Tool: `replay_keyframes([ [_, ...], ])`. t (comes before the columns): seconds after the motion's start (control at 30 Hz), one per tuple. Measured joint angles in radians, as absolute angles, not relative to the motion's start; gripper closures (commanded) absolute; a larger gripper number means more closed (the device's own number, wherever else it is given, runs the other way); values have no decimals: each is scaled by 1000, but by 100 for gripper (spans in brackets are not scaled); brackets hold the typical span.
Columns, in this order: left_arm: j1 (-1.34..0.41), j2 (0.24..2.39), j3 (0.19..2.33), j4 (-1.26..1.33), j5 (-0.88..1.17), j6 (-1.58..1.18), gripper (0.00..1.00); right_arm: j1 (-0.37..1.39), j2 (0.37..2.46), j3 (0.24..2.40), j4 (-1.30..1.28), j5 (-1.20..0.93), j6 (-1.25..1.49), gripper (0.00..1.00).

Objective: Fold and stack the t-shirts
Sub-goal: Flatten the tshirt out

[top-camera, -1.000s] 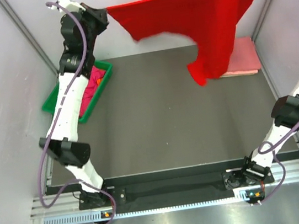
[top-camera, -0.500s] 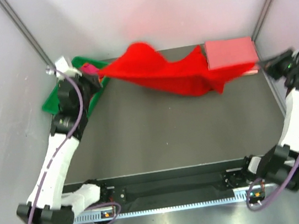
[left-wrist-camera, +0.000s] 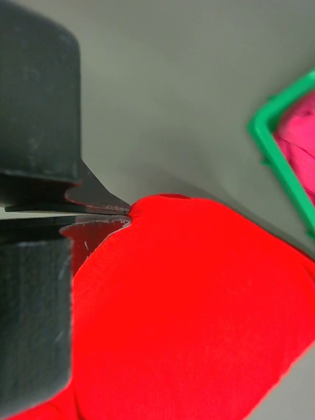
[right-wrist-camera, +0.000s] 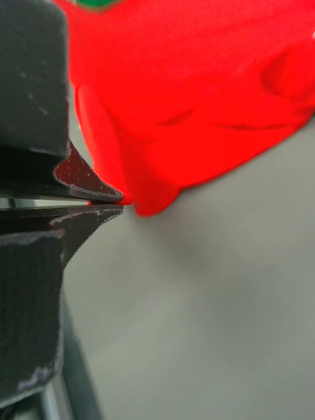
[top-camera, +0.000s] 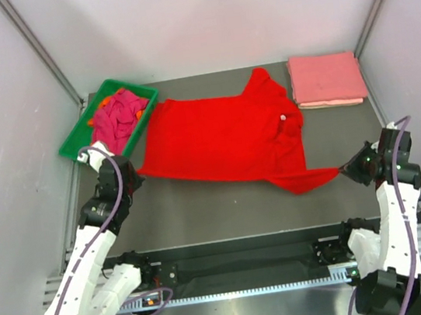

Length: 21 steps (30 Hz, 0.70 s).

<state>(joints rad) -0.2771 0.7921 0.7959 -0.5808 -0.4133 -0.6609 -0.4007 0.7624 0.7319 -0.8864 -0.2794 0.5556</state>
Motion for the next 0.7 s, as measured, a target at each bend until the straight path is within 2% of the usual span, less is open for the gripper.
replay_keyframes([
  [0.3,-277,785,756,-677,-463,-806,100,-311,685,733,-1011,-133,506,100],
  [0.7,-277,802,723,-643,-450,-815,100,-266,662,689,-1046,-132,516,100],
])
